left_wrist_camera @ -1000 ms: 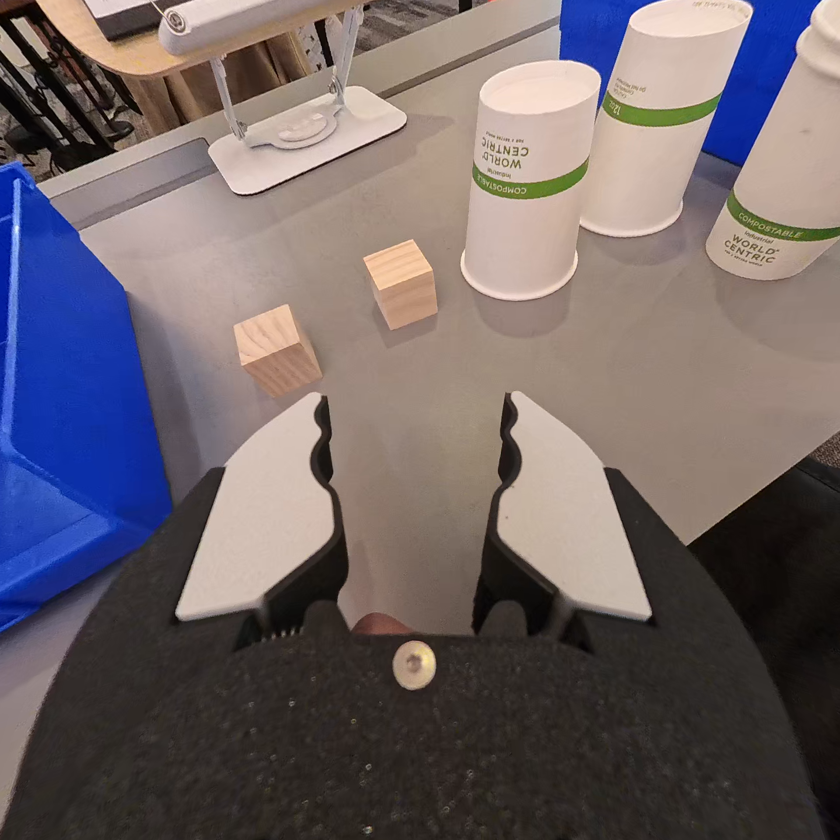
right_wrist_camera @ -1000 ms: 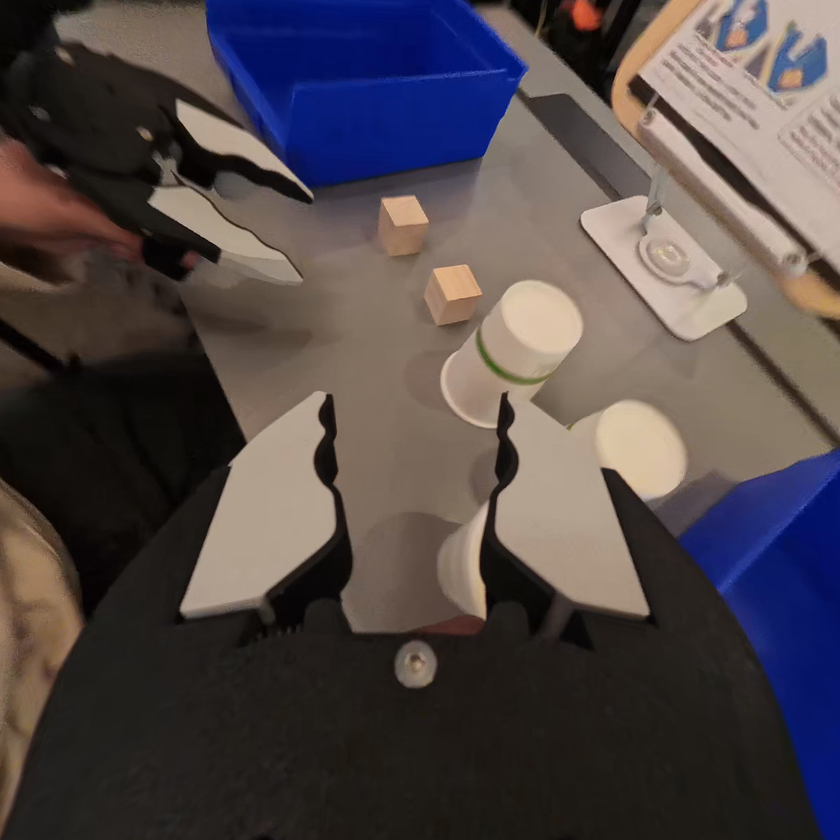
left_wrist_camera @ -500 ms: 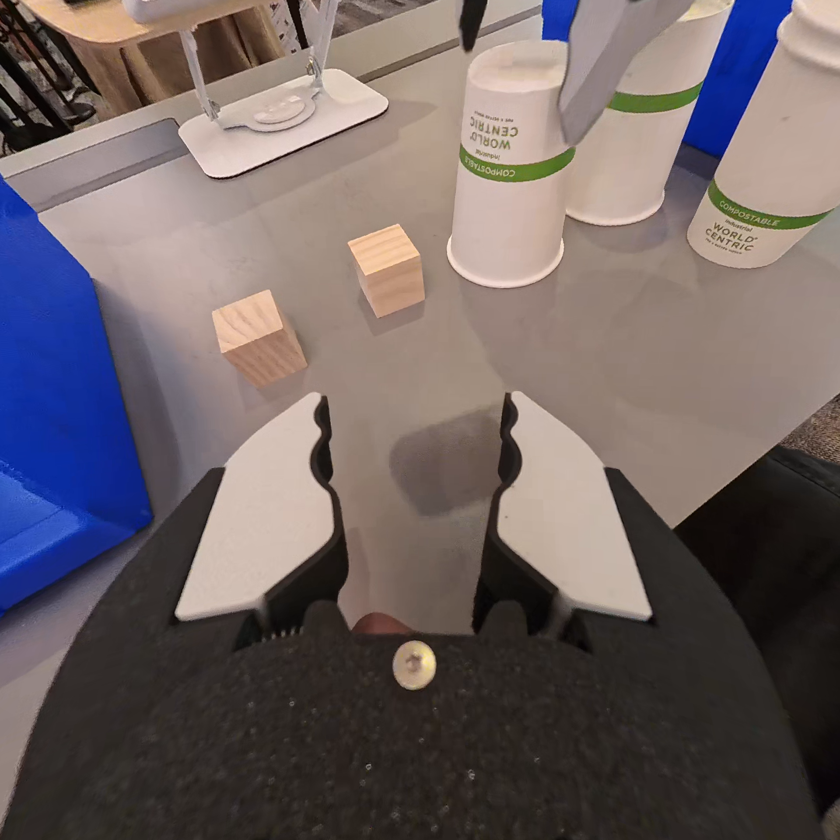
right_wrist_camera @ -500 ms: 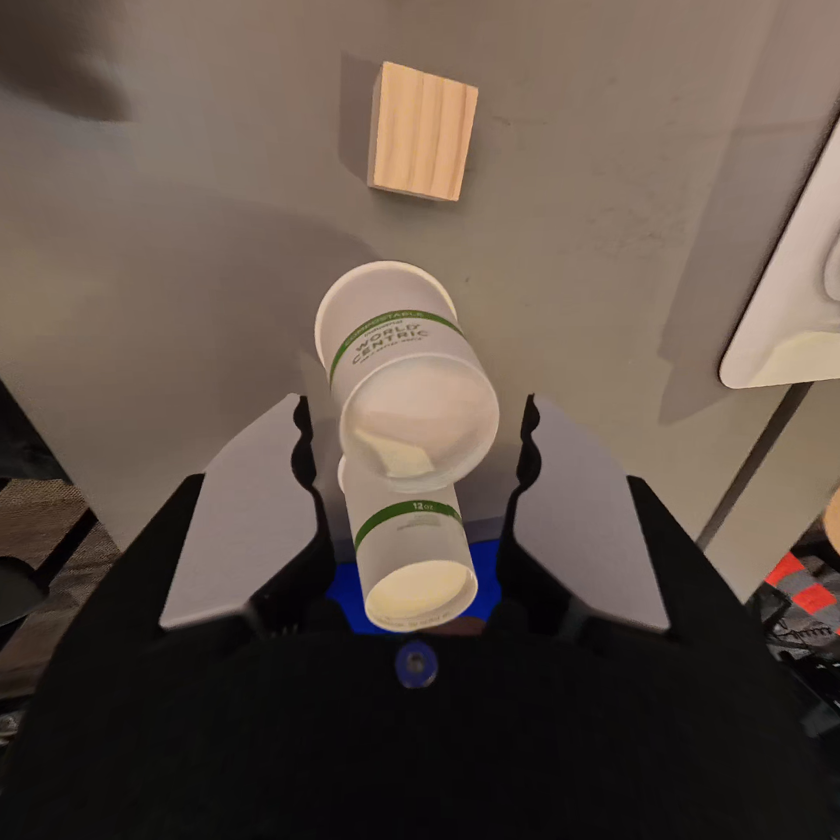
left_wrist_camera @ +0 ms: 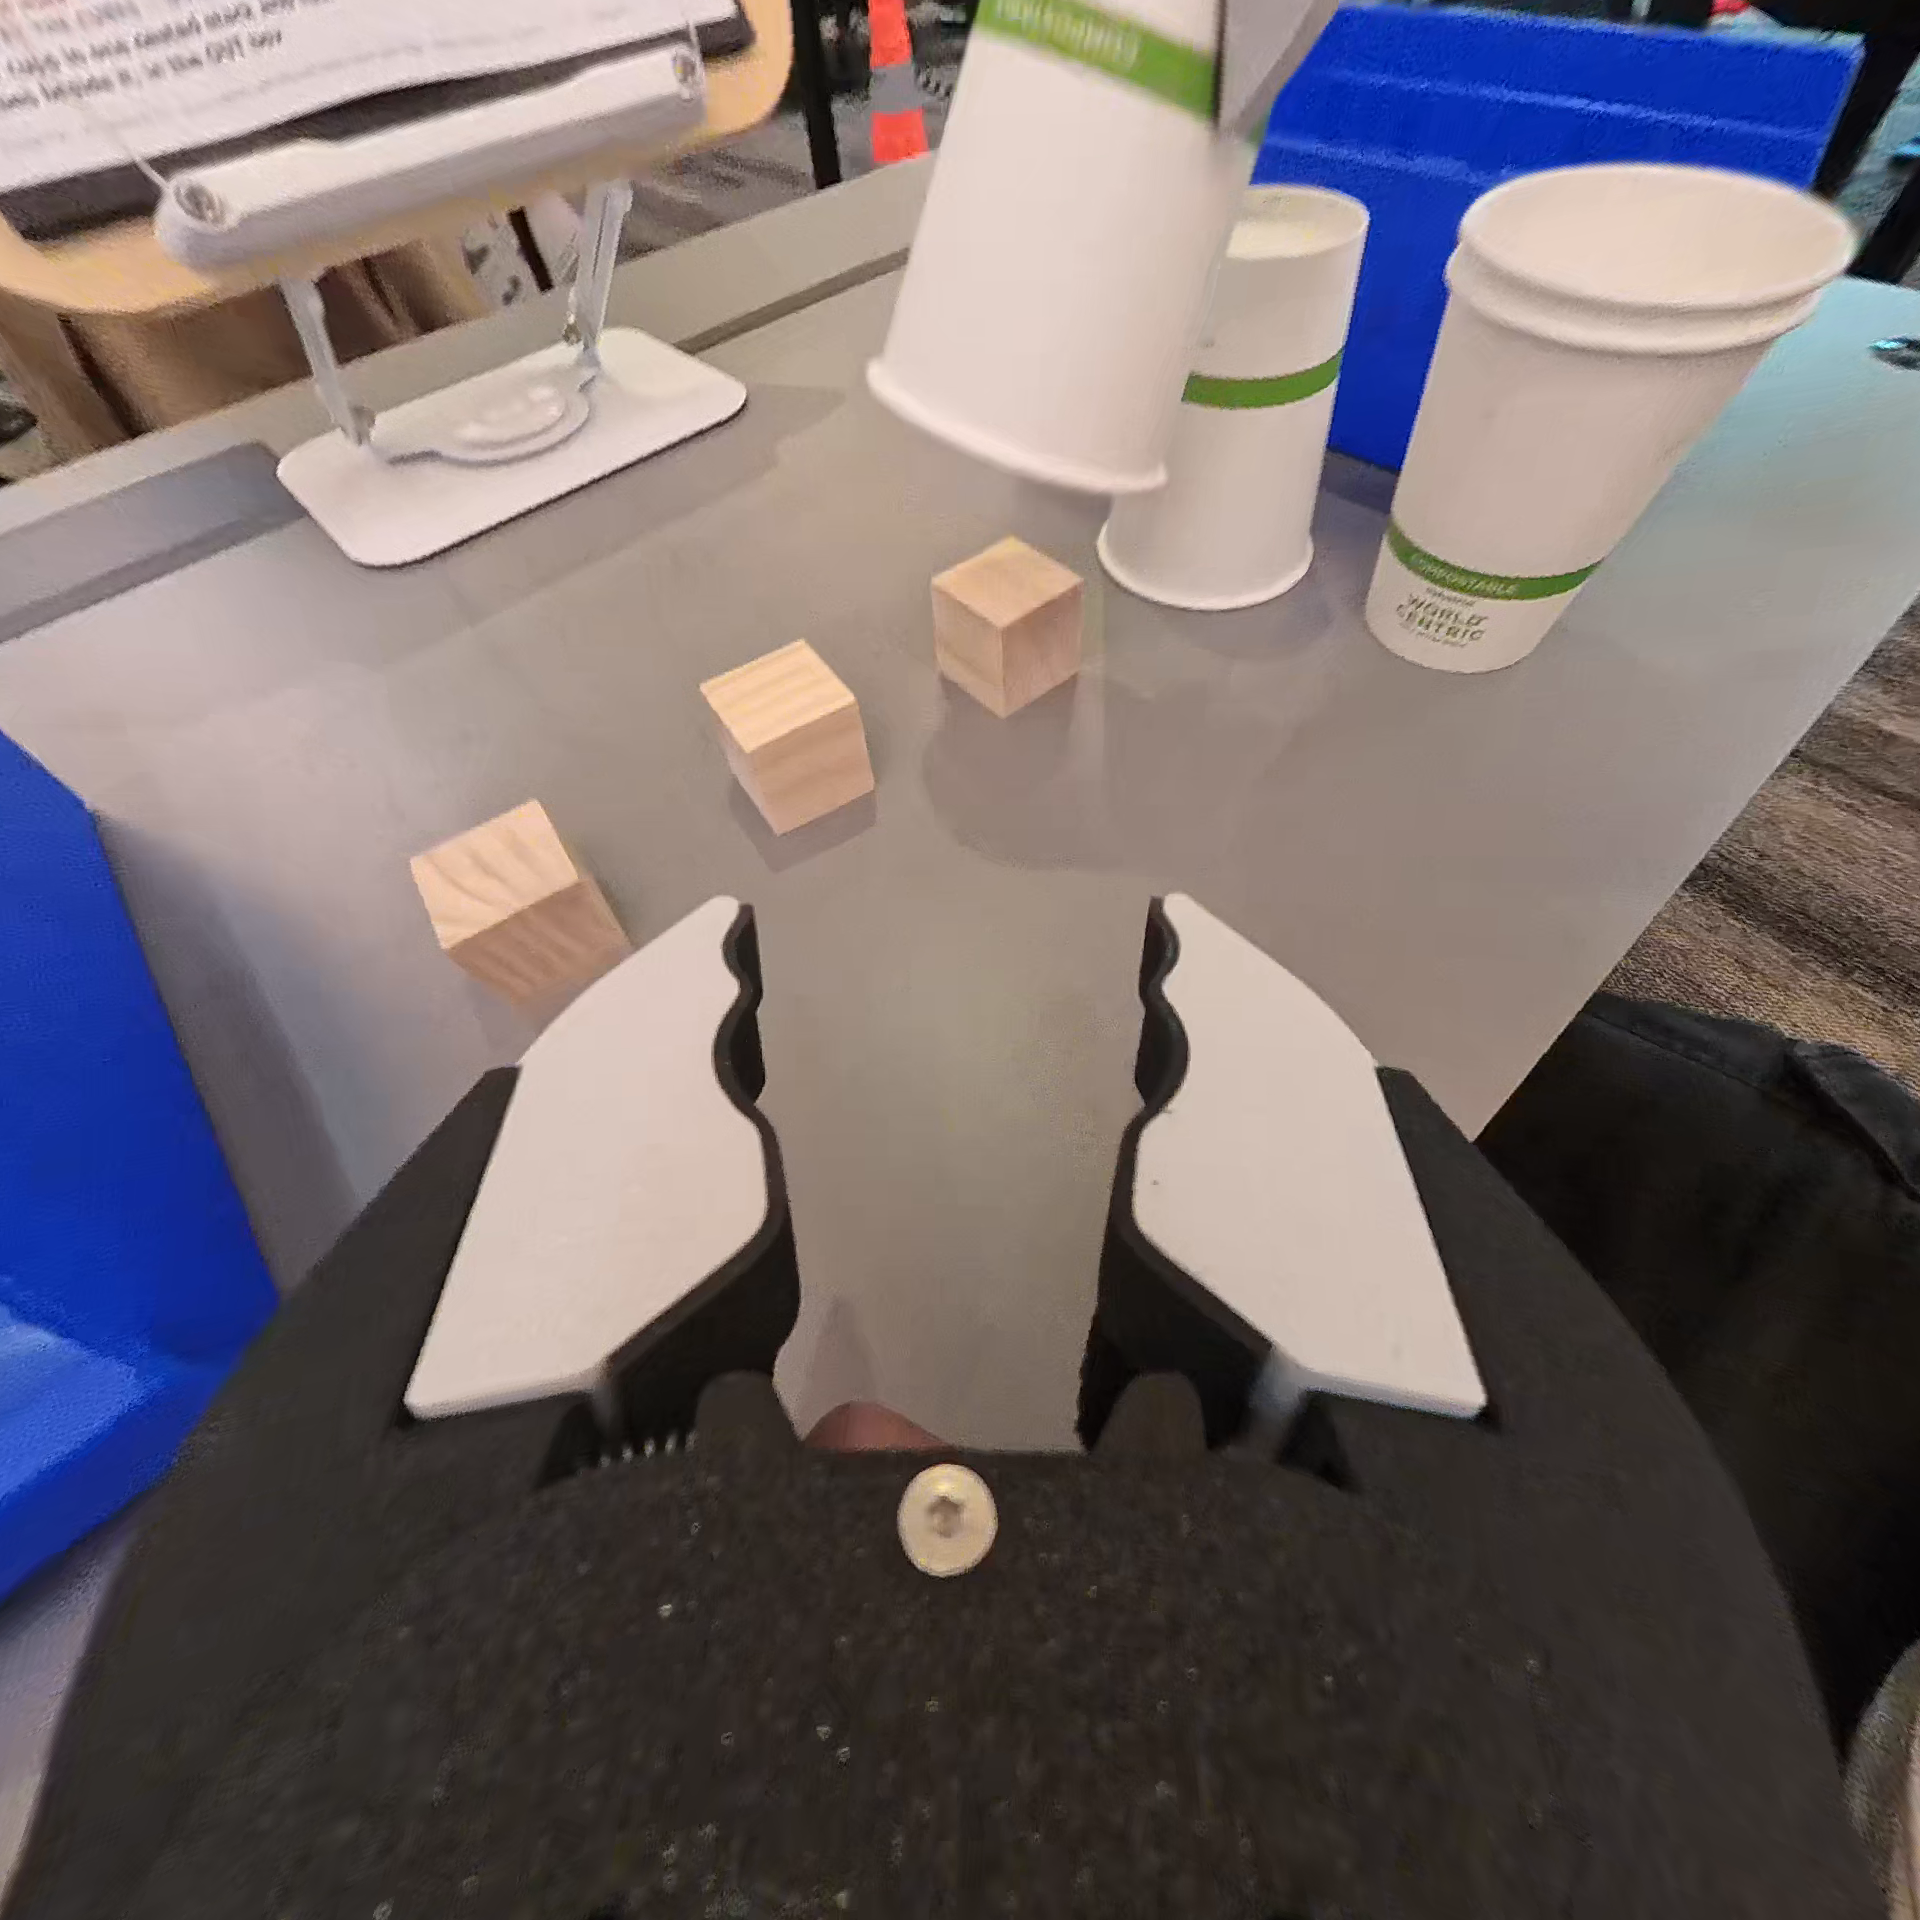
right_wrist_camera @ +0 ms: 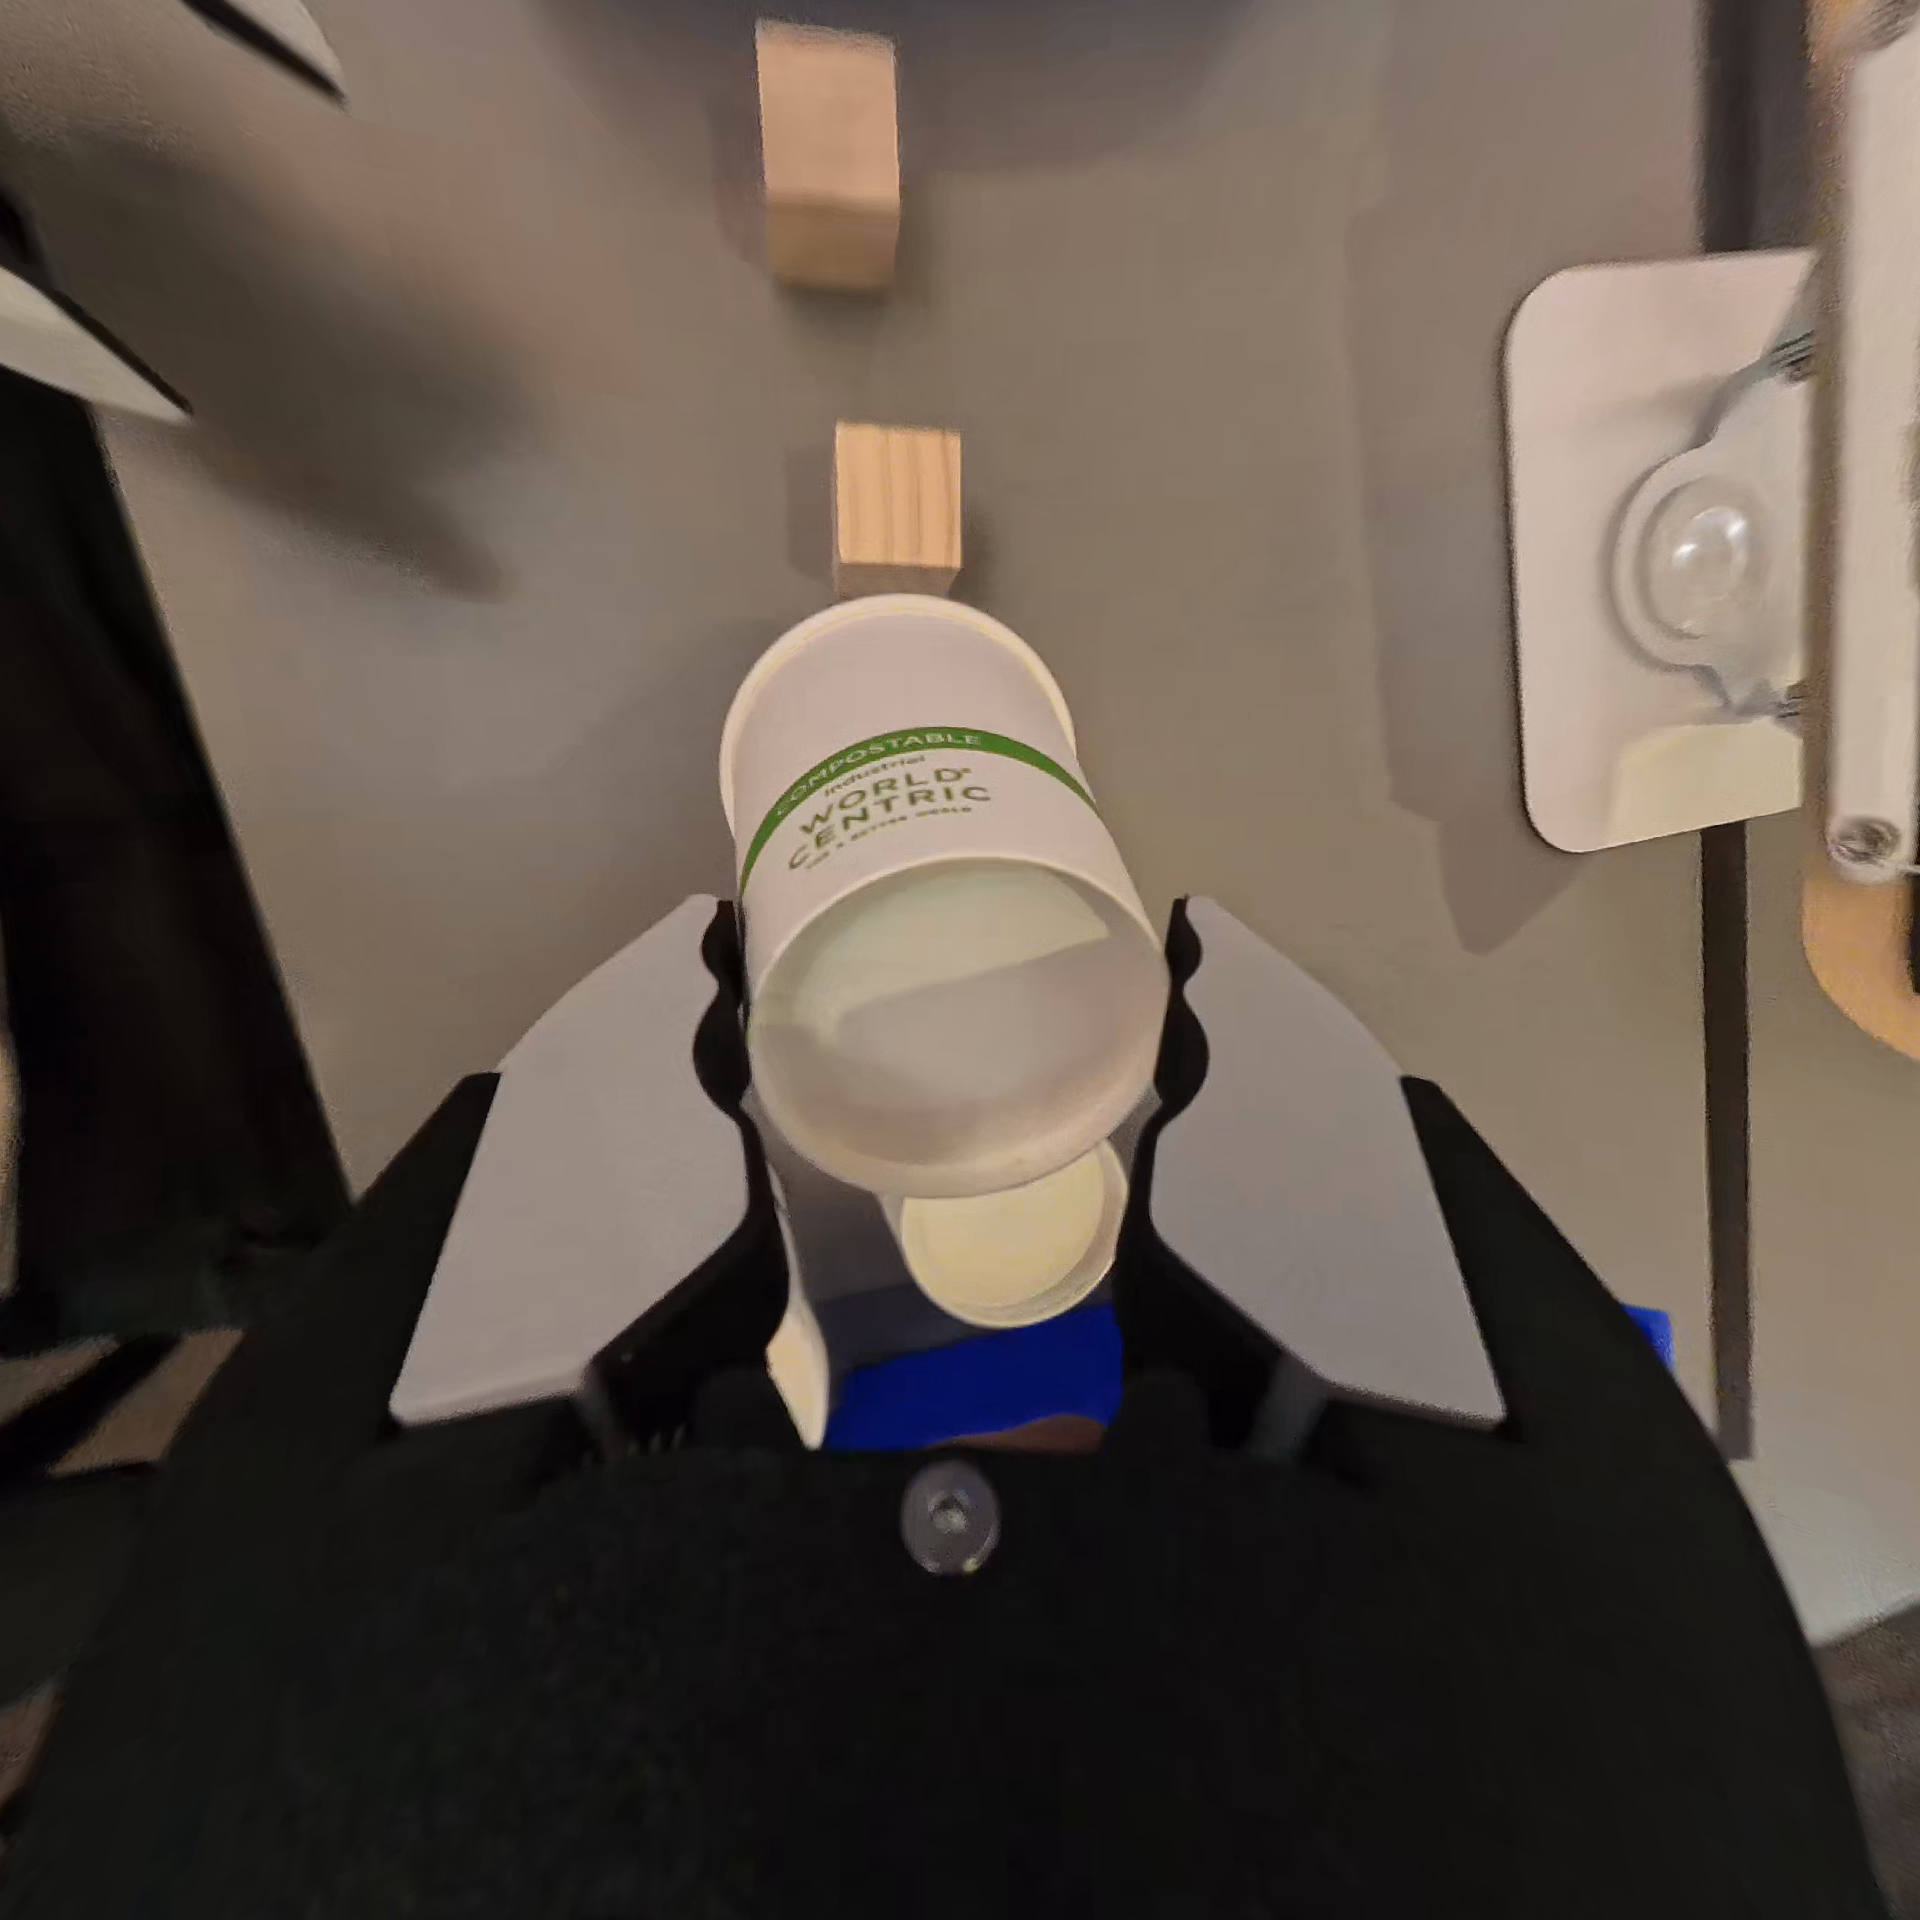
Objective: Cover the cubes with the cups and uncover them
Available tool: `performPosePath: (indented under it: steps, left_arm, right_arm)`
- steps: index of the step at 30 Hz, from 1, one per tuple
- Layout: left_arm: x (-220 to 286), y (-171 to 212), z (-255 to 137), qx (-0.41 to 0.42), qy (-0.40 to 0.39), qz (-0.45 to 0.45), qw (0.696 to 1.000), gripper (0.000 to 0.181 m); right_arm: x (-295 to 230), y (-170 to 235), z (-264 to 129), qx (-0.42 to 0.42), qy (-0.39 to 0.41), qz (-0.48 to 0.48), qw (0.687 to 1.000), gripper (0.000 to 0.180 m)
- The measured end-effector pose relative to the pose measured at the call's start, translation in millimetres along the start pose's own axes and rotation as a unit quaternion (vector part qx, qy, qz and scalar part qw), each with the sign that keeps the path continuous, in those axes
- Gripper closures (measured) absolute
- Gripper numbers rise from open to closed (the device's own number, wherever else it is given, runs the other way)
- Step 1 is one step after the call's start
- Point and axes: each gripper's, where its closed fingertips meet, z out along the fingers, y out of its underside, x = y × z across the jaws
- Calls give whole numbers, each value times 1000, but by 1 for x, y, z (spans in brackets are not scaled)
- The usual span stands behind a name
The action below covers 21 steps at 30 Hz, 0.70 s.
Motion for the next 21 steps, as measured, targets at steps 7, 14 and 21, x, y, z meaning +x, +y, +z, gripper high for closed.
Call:
performPosePath:
  steps: [7,14,21]
  left_arm:
    - [13,-57,-6,69,118,14,991,115]
    - [32,-123,-19,153,239,21,959,120]
    - [51,-139,-27,175,306,50,934,123]
  right_arm:
    - [-15,-31,-79,286,-26,151,946,102]
    - [-60,-42,-91,441,-95,257,855,102]
    - [-74,-49,-80,483,-138,323,802,103]
